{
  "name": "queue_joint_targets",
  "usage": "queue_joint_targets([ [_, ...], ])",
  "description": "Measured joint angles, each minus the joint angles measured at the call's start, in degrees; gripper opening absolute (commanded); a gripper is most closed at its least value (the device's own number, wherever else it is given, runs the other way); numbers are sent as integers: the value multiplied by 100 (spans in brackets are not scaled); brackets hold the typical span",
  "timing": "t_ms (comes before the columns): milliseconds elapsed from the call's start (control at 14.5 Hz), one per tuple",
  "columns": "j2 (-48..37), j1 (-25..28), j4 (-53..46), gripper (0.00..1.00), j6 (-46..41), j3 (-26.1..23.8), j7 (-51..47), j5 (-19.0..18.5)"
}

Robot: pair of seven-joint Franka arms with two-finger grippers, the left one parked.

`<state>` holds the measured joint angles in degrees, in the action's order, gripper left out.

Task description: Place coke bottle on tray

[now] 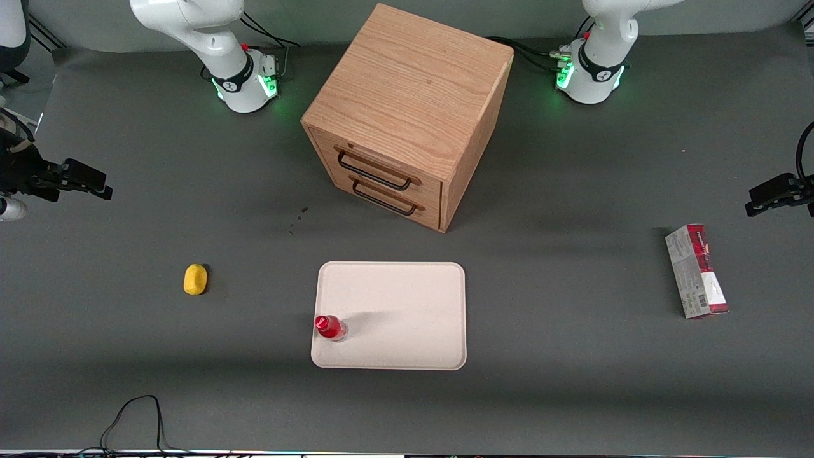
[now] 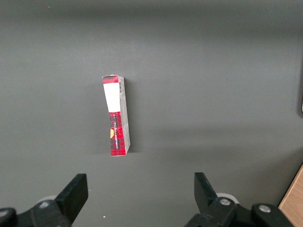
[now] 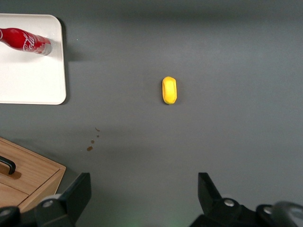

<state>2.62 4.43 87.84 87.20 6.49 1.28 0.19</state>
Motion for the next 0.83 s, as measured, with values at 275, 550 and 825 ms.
queue_joint_targets([
  [275,-20,4,-3,100,-69,22,0,-63],
  [550,-20,39,-3,100,-102,135,0,-65],
  [825,-20,55,-3,100,-124,137,0,-66],
])
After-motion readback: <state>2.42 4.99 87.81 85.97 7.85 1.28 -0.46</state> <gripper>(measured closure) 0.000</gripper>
